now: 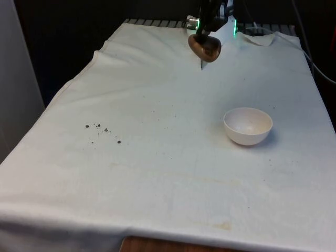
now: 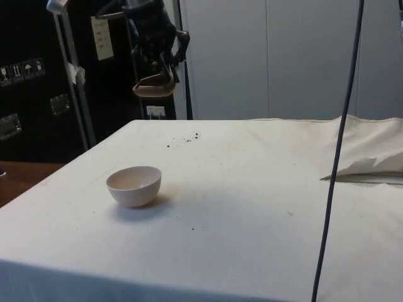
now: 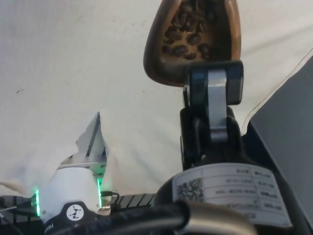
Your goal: Pour the coffee beans from the cup into the bowl.
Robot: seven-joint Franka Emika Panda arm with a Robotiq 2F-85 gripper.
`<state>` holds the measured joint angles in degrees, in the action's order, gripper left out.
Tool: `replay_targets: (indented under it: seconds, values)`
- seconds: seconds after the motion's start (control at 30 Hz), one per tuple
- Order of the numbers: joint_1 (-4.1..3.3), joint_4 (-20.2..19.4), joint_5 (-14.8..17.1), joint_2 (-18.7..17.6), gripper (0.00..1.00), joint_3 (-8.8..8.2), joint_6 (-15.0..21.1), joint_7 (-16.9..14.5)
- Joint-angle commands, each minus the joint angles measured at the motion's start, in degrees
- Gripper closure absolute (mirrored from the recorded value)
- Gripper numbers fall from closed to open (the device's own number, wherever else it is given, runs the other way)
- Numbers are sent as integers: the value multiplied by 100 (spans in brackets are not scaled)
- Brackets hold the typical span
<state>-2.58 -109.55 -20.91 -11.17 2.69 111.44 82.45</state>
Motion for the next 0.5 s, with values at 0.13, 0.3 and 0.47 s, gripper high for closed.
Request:
replay_targets:
  seconds: [0.13,0.3,0.47]
  values:
    - [0,-17,-63,11,100,46,74,-183]
    - [0,-17,-115,6,100,74,80,-327]
    - [0,-6,-183,0,100,109,92,-470]
